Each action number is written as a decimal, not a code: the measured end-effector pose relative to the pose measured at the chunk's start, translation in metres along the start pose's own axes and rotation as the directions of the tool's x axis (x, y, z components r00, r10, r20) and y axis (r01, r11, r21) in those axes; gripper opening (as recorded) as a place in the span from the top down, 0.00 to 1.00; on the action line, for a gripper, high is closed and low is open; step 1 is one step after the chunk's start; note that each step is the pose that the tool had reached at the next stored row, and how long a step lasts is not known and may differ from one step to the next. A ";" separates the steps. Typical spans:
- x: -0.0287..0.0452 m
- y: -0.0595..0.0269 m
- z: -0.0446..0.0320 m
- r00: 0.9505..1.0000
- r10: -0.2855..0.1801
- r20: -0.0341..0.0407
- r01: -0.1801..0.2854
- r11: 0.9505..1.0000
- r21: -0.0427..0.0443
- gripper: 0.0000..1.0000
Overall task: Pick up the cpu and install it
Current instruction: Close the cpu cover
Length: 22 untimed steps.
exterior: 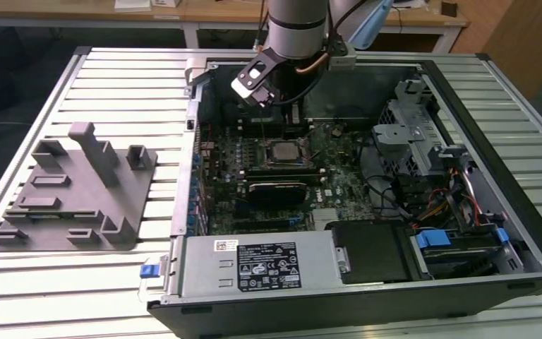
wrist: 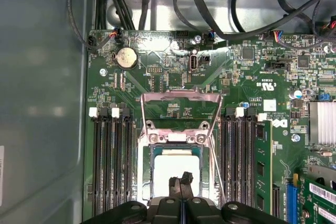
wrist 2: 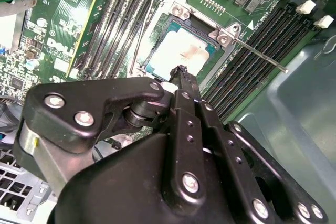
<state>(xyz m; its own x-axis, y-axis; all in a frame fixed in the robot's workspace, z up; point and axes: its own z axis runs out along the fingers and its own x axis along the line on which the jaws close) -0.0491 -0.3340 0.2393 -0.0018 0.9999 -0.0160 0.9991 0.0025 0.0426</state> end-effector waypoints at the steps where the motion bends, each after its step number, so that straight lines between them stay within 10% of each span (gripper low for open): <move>1: 0.0000 0.0000 -0.0008 1.000 0.000 0.000 0.000 1.000 0.000 0.89; 22: -0.0003 0.0016 -0.0183 1.000 0.000 0.000 0.000 1.000 0.000 0.89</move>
<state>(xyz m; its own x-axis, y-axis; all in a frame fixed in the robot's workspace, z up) -0.0483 -0.3339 0.2576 -0.0021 0.9999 -0.0156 0.9991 0.0028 0.0430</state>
